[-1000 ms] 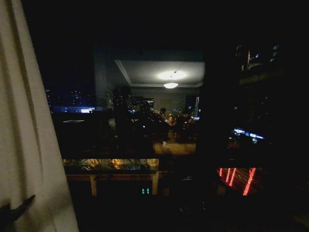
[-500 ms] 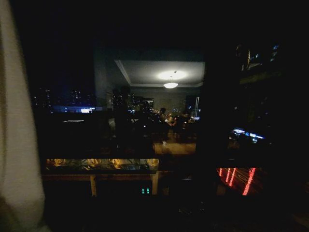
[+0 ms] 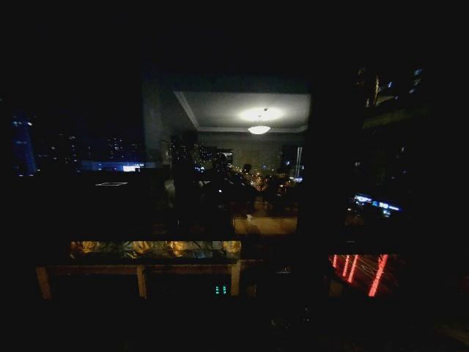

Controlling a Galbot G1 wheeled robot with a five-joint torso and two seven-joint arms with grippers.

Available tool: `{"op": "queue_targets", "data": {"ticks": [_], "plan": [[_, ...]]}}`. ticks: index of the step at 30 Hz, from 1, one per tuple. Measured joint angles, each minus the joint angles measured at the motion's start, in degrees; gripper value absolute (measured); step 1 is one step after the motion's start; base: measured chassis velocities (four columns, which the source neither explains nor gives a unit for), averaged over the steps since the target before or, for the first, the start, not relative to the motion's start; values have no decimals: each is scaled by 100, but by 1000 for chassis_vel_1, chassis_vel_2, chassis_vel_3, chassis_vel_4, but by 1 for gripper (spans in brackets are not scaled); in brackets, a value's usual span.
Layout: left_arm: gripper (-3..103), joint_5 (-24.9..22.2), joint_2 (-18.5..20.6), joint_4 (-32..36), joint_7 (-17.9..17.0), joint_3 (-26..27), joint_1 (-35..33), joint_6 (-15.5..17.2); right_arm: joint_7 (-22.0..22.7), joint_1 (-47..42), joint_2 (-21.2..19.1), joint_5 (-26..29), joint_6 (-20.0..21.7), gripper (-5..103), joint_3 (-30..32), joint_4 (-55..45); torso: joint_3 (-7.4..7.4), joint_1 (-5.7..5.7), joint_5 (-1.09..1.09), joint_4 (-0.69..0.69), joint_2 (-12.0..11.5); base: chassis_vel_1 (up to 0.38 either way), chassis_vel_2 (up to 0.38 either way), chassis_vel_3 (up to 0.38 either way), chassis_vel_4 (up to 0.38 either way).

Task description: Open the curtains by pulling them apart, changing their state from closed to fully open.

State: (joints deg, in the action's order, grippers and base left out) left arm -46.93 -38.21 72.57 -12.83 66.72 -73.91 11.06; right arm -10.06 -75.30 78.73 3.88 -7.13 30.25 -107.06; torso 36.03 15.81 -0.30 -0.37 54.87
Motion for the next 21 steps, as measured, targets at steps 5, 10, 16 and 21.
{"op": "queue_targets", "data": {"ticks": [5, 10, 16, 21], "plan": [[14, 175, -198, 552, 931, 14, -133, -178, -1, 11, 0, -25, 9, 100, -9, 10, 0, 0, 3, -5, 0, 0, 0, 0, 0], [36, 235, -640, 1651, 1422, -105, -364, -143, 3, 12, 0, -26, 13, 100, 24, 41, 0, -1, 6, -5, 0, 0, 0, 0, 0], [58, 463, -1176, 2809, 1121, -217, -601, 248, 9, -2, 0, -25, 12, 100, 63, 57, 0, -1, 6, -4, 0, 0, 0, 0, 0], [79, 569, -1603, 3766, 519, -193, -994, 638, 29, -46, 0, -9, 14, 100, 76, -4, 0, -1, 8, -3, 2, 0, 0, 0, 0]]}}
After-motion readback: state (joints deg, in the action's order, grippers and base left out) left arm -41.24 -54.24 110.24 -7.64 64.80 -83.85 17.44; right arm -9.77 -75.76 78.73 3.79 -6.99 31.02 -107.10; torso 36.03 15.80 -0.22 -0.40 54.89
